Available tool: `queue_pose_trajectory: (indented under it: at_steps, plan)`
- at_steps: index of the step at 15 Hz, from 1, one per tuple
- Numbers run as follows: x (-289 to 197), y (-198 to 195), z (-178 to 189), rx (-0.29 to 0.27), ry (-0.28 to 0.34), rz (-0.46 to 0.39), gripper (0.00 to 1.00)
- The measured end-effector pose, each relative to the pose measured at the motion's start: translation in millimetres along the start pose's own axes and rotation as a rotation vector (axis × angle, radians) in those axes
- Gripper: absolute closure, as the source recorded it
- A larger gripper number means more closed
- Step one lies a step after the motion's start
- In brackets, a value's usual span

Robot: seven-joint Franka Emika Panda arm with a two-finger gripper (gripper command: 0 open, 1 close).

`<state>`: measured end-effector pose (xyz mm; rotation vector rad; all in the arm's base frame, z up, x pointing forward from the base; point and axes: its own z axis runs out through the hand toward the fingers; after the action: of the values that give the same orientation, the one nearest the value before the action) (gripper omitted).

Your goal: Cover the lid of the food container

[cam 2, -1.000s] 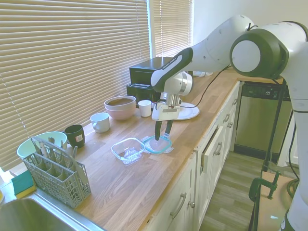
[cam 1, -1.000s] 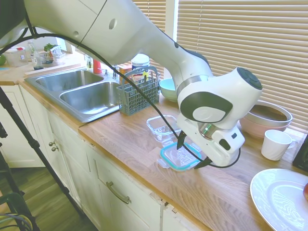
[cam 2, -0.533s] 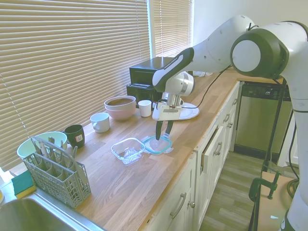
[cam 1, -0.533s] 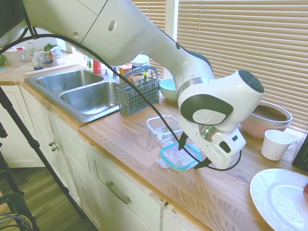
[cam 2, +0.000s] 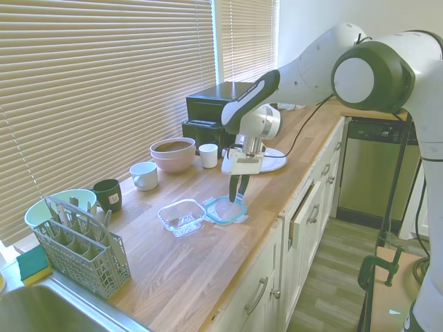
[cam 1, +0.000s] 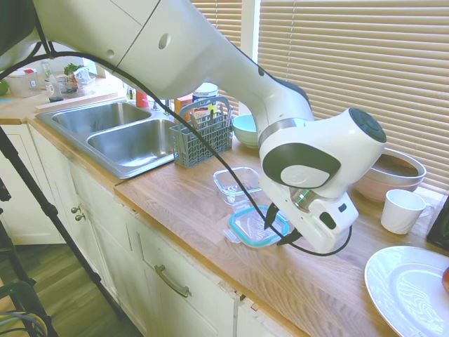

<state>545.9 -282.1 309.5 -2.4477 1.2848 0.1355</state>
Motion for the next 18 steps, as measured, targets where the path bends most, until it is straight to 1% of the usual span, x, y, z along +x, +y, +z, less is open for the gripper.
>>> queue_pose_trajectory:
  at_steps: [14,16,18]
  plan:
    - [2,7,-4,0.000,0.004,0.011,1.00]
    - [-5,7,-10,0.004,0.011,0.006,1.00]
    - [-17,6,-25,0.010,0.027,-0.007,1.00]
